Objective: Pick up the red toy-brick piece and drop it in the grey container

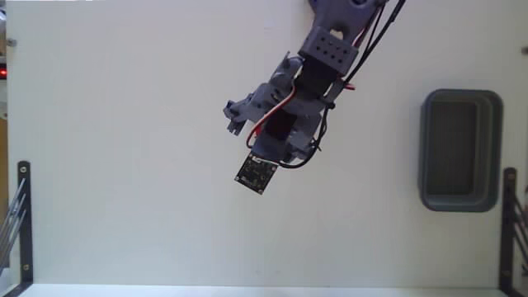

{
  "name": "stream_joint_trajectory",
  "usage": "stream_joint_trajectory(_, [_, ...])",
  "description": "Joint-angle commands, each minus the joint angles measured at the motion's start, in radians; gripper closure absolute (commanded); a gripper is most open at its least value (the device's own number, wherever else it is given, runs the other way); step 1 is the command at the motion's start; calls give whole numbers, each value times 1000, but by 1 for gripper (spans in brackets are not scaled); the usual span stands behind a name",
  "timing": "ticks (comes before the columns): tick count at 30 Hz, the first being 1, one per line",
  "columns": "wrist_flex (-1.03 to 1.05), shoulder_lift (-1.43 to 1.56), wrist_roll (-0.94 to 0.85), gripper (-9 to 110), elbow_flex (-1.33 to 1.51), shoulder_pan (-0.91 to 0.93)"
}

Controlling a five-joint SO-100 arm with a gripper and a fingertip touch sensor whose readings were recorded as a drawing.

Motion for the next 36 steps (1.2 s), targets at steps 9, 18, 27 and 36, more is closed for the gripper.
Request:
stream_joint_trajectory(9, [-70,35,5,-9,20,11])
stream_joint_trajectory(18, [-140,41,5,-9,96,11])
stream_joint_trajectory(27, [-215,43,5,-9,173,11])
stream_joint_trajectory(36, [-293,38,5,-9,246,11])
